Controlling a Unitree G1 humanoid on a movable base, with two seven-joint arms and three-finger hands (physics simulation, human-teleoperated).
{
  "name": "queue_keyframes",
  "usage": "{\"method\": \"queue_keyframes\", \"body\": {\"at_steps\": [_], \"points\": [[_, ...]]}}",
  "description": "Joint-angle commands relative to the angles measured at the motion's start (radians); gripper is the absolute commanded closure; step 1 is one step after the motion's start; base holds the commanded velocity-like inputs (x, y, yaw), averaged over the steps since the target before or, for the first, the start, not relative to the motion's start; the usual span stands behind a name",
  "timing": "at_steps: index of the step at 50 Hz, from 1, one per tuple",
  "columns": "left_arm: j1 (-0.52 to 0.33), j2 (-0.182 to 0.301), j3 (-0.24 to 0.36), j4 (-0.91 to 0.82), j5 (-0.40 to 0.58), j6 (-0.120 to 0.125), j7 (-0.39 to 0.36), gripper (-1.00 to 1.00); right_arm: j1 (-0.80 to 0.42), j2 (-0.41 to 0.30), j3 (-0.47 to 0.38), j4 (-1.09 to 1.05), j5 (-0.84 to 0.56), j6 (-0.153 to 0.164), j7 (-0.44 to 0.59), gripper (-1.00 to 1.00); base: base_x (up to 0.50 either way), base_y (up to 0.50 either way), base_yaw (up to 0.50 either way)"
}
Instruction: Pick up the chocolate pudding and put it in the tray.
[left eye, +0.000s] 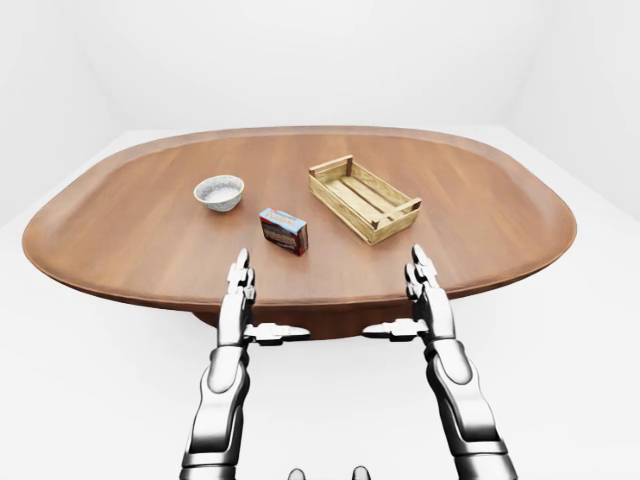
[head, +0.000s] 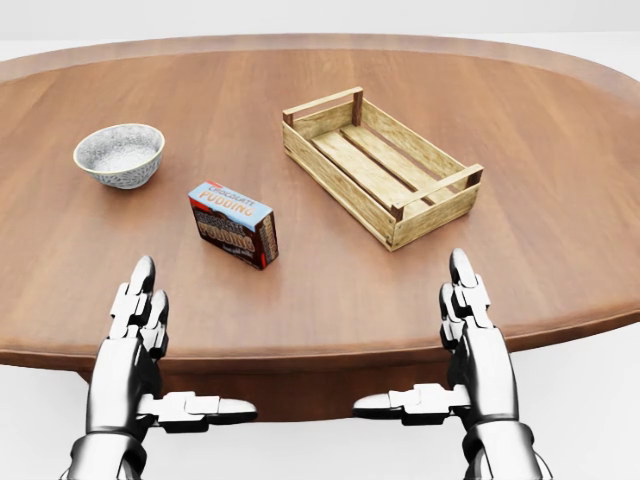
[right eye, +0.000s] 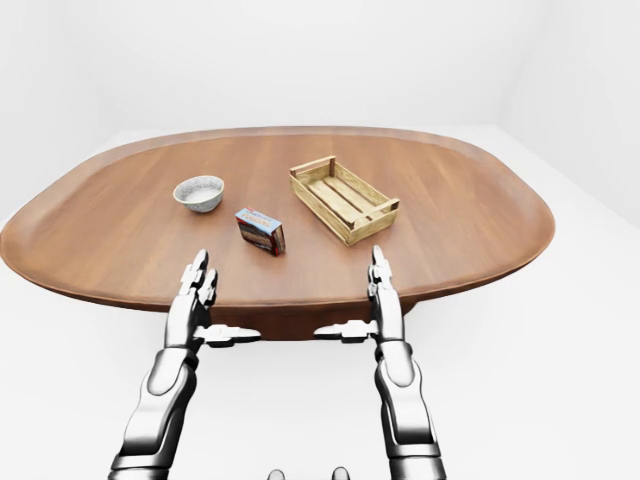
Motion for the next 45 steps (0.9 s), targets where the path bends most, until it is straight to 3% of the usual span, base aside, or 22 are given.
{"method": "queue_keyframes", "body": {"at_steps": [1, 14, 19, 21, 30, 45], "points": [[0.001, 0.011, 0.023, -0.001, -0.010, 0.001, -0.023, -1.00, 0.001, -0.012, -0.025, 0.000, 0.017, 0.001, 0.025, -1.00, 0.00, 0.00, 0.00], [0.000, 0.011, 0.023, 0.006, -0.010, -0.005, -0.022, -1.00, 0.013, -0.013, -0.013, -0.022, -0.017, -0.006, 0.018, -1.00, 0.00, 0.00, 0.00], [-0.004, 0.011, 0.024, 0.016, -0.011, -0.008, -0.021, -1.00, 0.044, -0.008, -0.006, -0.126, -0.069, -0.040, -0.007, -1.00, 0.00, 0.00, 0.00], [-0.004, 0.011, 0.024, 0.016, -0.011, -0.006, -0.020, -1.00, 0.063, -0.006, -0.013, -0.189, -0.086, -0.086, -0.029, -1.00, 0.00, 0.00, 0.00], [-0.012, 0.012, 0.027, 0.030, -0.015, -0.006, -0.018, -1.00, 0.164, 0.005, 0.004, -0.489, -0.213, -0.086, -0.060, -1.00, 0.00, 0.00, 0.00], [-0.008, 0.013, 0.026, 0.020, -0.013, -0.001, -0.018, -1.00, 0.154, 0.006, 0.004, -0.469, -0.186, -0.086, -0.042, -1.00, 0.00, 0.00, 0.00]]}}
